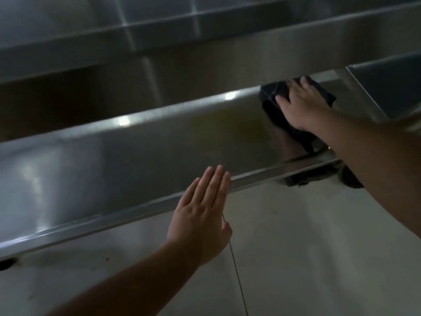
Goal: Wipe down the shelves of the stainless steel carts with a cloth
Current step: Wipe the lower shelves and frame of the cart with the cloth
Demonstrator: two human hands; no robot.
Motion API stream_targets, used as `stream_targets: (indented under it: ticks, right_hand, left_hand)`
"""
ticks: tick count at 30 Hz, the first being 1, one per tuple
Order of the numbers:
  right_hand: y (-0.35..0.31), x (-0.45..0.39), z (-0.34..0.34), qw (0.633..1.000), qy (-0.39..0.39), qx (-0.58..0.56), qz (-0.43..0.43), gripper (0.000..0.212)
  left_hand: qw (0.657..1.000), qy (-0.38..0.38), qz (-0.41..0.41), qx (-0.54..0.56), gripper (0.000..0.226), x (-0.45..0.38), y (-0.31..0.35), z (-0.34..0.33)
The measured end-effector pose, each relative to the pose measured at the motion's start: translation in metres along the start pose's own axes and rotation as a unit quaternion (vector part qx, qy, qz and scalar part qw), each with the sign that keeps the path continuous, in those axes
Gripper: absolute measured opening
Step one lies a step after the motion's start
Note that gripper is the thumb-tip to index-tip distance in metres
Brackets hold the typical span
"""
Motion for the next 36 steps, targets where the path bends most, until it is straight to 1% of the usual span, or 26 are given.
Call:
stream_targets:
  ticks: [3,6,9,11,13,14,15,16,17,18,20,22,24,26,27,28,30,32,34,36]
  right_hand:
    - [0.019,0.036,-0.006,0.999,-0.031,0.021,0.029,0.075]
    - [0.038,0.093,-0.024,0.993,-0.044,0.06,0.087,0.085]
    - [0.041,0.105,-0.029,0.988,-0.065,0.065,0.122,0.089]
    - [0.034,0.082,-0.02,0.993,-0.023,0.056,0.099,0.085]
    - [0.021,0.046,-0.008,0.998,0.036,0.041,0.038,0.08]
    - [0.012,0.03,-0.004,0.998,0.052,0.033,-0.002,0.078]
    - [-0.001,0.019,-0.004,0.997,0.057,0.022,-0.036,0.078]
    - [-0.018,0.013,-0.007,0.997,0.052,0.01,-0.05,0.077]
    - [-0.04,0.011,-0.012,0.998,0.042,0.002,-0.042,0.077]
    - [-0.067,0.014,-0.018,0.999,0.03,-0.002,-0.012,0.077]
    - [-0.125,0.035,-0.029,0.996,0.003,-0.01,0.084,0.076]
    - [-0.164,0.067,-0.04,0.983,-0.018,-0.009,0.183,0.077]
    - [-0.17,0.095,-0.046,0.966,-0.037,0.001,0.256,0.078]
    - [-0.146,0.107,-0.047,0.956,-0.037,0.02,0.289,0.079]
    - [-0.127,0.105,-0.044,0.959,-0.019,0.03,0.28,0.08]
    - [-0.104,0.096,-0.037,0.968,0.003,0.034,0.248,0.081]
    - [-0.051,0.068,-0.021,0.989,0.041,0.026,0.141,0.084]
    - [-0.007,0.042,-0.01,0.998,0.052,0.032,0.024,0.085]
    - [0.001,0.028,-0.012,0.997,0.052,0.032,-0.049,0.084]
    - [-0.027,0.026,-0.019,0.997,0.048,0.008,-0.063,0.082]
  left_hand:
    - [1.0,0.005,0.0,0.01,0.104,0.0,0.001,0.0]
    - [1.0,0.009,-0.001,0.003,0.103,0.001,0.0,0.0]
    - [1.0,0.001,-0.004,0.005,0.102,0.002,0.001,-0.001]
    - [1.0,-0.003,-0.002,0.001,0.102,0.002,0.0,0.0]
    - [1.0,-0.003,0.0,0.001,0.103,0.002,0.0,0.0]
    - [1.0,-0.006,-0.001,0.003,0.103,0.001,0.0,0.0]
    - [1.0,-0.01,-0.003,0.004,0.103,0.001,0.0,0.0]
    - [1.0,-0.01,-0.003,0.004,0.103,0.001,0.0,0.0]
    - [1.0,-0.009,-0.001,0.005,0.103,0.001,0.0,0.001]
    - [1.0,-0.008,0.001,0.008,0.103,0.001,0.0,0.001]
    - [1.0,-0.014,0.003,0.011,0.104,0.001,-0.001,0.002]
    - [1.0,-0.022,0.003,0.006,0.104,0.002,-0.002,0.001]
    - [0.999,-0.034,0.001,0.007,0.103,0.001,-0.003,0.001]
    - [0.999,-0.04,0.001,0.013,0.102,0.001,-0.003,0.002]
    - [0.999,-0.039,0.002,0.015,0.102,0.002,-0.003,0.003]
    - [0.999,-0.04,0.003,0.016,0.102,0.001,-0.003,0.004]
    - [0.999,-0.045,0.003,0.02,0.103,0.001,-0.001,0.004]
    - [0.998,-0.055,-0.002,0.016,0.103,0.0,0.001,0.003]
    - [0.998,-0.07,-0.007,0.008,0.103,0.0,0.001,0.003]
    - [0.996,-0.085,-0.011,0.008,0.104,0.0,0.001,0.001]
Point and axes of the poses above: each hand's wrist, its own x-axis away from the middle knuckle, its own z-axis out of the back of the hand, y = z × x, the point moved 7 cm from there along -x, towards the middle knuckle, and after that the axes turned 8 degrees about -z, right-handed, at the moved point
